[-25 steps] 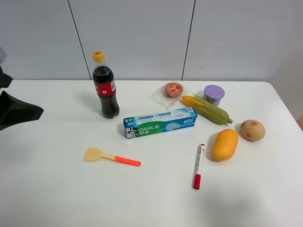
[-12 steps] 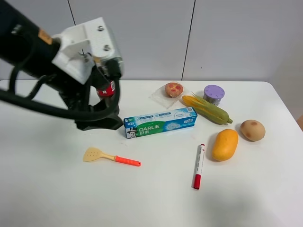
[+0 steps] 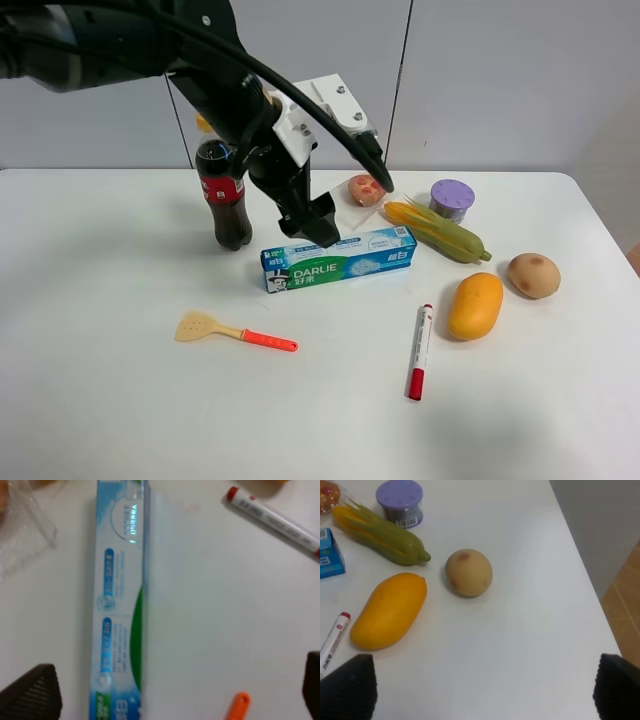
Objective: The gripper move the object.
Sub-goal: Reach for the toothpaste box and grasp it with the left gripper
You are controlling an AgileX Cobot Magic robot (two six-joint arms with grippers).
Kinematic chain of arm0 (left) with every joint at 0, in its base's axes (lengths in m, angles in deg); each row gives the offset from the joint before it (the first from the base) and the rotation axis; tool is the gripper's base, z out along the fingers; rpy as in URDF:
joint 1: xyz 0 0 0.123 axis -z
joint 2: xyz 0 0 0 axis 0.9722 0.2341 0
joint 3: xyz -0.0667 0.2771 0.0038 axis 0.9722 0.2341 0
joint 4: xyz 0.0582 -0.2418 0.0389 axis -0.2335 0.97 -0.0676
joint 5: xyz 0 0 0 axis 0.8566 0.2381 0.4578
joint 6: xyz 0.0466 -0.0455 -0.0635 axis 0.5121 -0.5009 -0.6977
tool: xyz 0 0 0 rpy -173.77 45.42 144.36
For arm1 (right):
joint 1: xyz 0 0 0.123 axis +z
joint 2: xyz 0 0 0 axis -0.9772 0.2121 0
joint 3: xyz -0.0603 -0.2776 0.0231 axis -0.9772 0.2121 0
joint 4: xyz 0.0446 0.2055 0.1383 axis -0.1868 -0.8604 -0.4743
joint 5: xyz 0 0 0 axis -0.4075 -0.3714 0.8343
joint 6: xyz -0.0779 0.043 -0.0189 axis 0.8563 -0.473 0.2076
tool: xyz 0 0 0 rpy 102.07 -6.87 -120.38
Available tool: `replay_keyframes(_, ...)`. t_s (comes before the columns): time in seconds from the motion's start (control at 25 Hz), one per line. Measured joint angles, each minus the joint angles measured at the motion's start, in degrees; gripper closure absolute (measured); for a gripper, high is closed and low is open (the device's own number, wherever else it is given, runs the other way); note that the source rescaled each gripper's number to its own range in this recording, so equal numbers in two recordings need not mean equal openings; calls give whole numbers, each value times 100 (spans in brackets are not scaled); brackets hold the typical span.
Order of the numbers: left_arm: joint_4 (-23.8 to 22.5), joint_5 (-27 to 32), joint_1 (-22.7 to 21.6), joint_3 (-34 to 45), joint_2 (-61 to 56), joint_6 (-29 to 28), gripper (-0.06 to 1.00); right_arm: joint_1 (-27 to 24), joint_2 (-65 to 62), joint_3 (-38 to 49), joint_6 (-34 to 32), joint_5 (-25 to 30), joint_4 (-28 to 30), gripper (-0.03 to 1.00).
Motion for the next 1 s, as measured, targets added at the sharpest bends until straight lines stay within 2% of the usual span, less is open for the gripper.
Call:
replay_keyframes(0.2, -123, -44, 0, -609, 732, 118, -2, 0, 0, 0, 0, 0, 0, -3)
replay_keyframes(0.48, -129, -204, 0, -890, 1495, 875, -2, 0, 0, 0, 0, 0, 0, -3)
replay_keyframes(0.8, -141, -996, 0, -890, 1948, 953, -2, 0, 0, 0, 0, 0, 0, -3)
replay_keyframes(1.0, -134, -1062, 0, -890, 2178, 953, -2, 0, 0, 0, 0, 0, 0, -3)
